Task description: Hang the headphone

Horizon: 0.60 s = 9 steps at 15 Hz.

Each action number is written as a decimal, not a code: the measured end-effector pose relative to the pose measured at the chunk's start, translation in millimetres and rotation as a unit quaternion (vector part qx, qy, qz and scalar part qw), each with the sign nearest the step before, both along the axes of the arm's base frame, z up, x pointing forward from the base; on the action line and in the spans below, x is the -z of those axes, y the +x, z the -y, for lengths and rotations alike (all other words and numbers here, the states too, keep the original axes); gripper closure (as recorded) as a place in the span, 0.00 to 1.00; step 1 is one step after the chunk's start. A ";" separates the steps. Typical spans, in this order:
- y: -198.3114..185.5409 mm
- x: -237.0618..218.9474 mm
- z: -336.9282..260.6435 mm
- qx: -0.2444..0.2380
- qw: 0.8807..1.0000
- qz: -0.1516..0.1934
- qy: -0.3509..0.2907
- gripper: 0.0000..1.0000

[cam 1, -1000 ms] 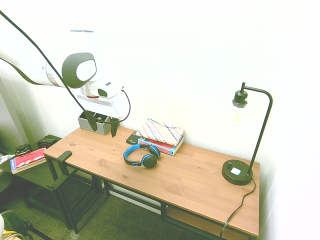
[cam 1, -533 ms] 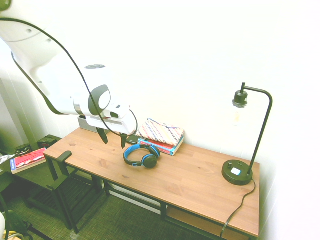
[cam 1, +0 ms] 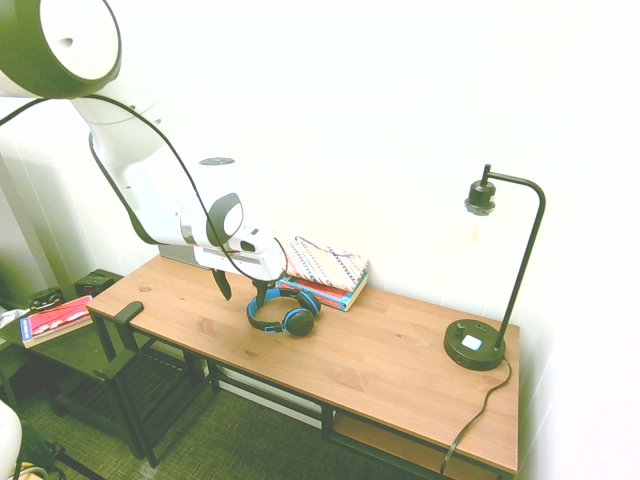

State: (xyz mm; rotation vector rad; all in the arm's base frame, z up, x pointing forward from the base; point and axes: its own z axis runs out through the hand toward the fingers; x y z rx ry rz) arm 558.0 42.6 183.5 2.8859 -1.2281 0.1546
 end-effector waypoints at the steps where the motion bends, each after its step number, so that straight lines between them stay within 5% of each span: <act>1: 2.0 7.0 0.0 0.001 1.000 -0.004 0.002 1.00; 9: 11.5 24.0 3.9 0.004 1.000 -0.011 0.014 1.00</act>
